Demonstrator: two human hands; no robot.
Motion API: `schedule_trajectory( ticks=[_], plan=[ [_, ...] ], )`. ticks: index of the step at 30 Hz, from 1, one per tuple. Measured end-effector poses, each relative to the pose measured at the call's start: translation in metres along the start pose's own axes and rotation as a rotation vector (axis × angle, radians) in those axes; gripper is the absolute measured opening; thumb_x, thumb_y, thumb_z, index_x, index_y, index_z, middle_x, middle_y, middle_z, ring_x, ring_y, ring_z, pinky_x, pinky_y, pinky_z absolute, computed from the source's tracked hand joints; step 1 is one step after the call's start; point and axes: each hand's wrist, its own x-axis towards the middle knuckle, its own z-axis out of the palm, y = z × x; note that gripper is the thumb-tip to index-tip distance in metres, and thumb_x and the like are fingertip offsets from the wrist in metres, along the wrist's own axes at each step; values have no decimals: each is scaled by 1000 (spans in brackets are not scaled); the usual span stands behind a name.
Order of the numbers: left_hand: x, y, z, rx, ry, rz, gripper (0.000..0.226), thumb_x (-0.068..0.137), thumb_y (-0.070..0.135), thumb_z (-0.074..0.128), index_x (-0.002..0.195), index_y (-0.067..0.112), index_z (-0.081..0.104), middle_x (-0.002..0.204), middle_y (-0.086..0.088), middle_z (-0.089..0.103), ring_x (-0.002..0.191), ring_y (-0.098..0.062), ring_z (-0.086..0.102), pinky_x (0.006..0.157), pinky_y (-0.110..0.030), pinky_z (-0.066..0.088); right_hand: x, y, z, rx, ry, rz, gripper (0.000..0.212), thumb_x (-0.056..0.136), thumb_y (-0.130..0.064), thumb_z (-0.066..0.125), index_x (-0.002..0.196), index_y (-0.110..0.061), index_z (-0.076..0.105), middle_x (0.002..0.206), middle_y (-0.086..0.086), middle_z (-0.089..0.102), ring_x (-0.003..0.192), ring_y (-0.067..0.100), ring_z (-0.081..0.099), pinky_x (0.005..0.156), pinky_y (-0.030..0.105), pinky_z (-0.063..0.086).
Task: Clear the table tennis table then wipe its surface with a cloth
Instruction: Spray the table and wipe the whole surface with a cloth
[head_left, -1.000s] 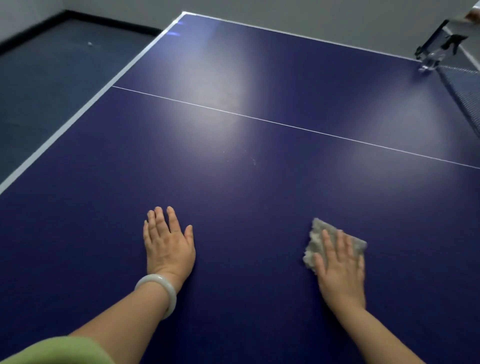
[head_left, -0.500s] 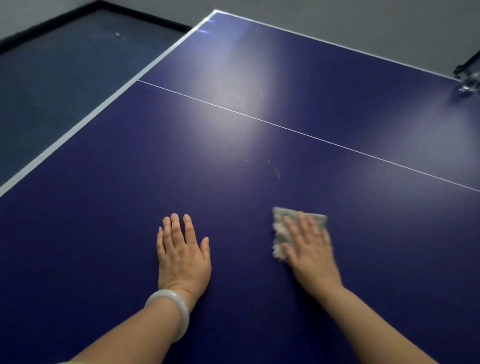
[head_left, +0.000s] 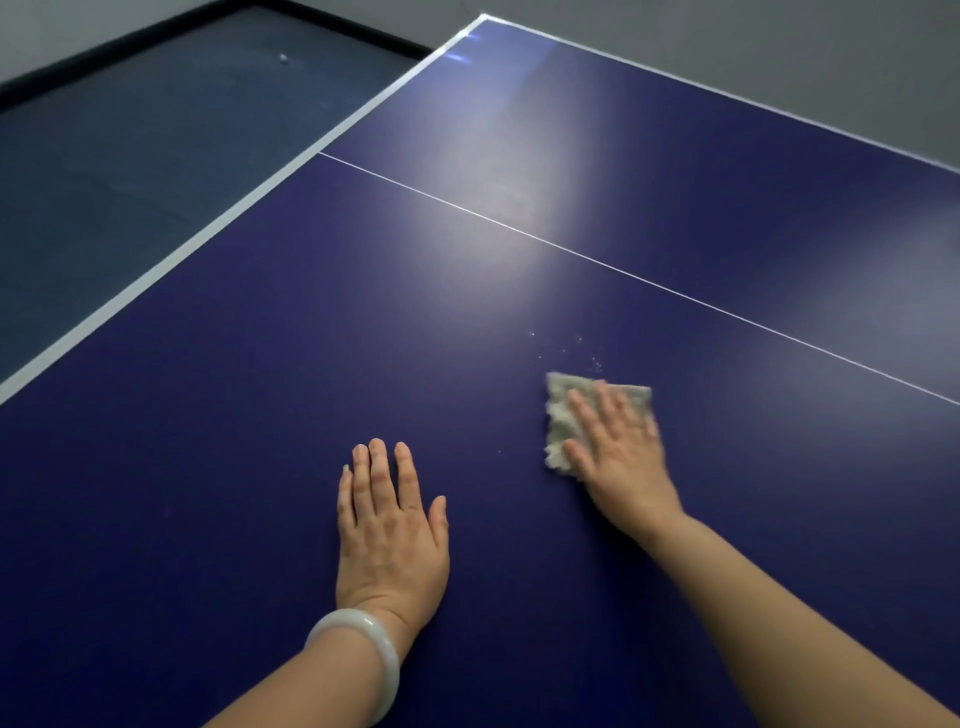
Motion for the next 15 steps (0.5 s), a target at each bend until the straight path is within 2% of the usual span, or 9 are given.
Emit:
schedule_trajectory(
  ticks=[2,4,6,7,9,12,14,15],
  plan=[
    [0,0,0,-6,-5,1,70,93,43,22,143,-2,40,148,-27,36,141,-39,31,115,-51,20,17,41,-5,28,64,285,68,92,-63,13,154,-36,8,163,-1,-4,150,19,-4,119,46,-5],
    [0,0,0,-3,-15,5,70,93,43,22,144,-2,39,148,-27,36,141,-40,30,115,-52,21,37,64,-18,123,50,536,63,99,-55,23,156,-31,8,164,4,-3,150,22,-6,119,51,-4],
    [0,-1,0,1,-16,9,70,93,43,23,143,-2,39,148,-27,36,141,-40,31,114,-52,22,60,59,-25,189,44,663,64,100,-53,25,156,-27,7,163,7,-5,150,24,-8,119,52,-7],
    [0,0,0,1,-14,8,70,93,43,23,143,-3,40,148,-28,37,140,-40,31,114,-52,22,71,47,-26,193,41,661,64,100,-52,25,156,-26,7,163,7,-6,150,25,-8,118,52,-7],
    [0,0,-1,-4,-13,6,69,93,43,23,143,-3,40,148,-27,36,141,-40,31,114,-52,22,86,9,-24,134,39,486,64,101,-51,26,156,-27,6,163,7,-6,150,25,-7,119,52,-5],
    [1,0,-1,-6,-18,7,69,93,43,25,143,-2,40,148,-27,36,141,-39,30,114,-52,23,78,-48,-11,34,14,24,61,101,-53,23,155,-35,2,162,-2,-12,149,17,-14,118,44,-12],
    [1,0,-1,-9,-23,4,69,93,43,25,143,-2,40,148,-27,36,141,-39,31,114,-52,23,74,-46,-9,19,-22,-87,60,101,-54,22,154,-38,1,162,-7,-12,148,13,-16,119,40,-14],
    [1,0,-1,-9,-24,7,69,93,43,25,143,-2,40,149,-27,36,141,-39,30,114,-52,23,77,-34,-12,31,-13,-44,60,101,-54,24,154,-37,3,162,-7,-10,149,13,-14,119,41,-13]
  ],
)
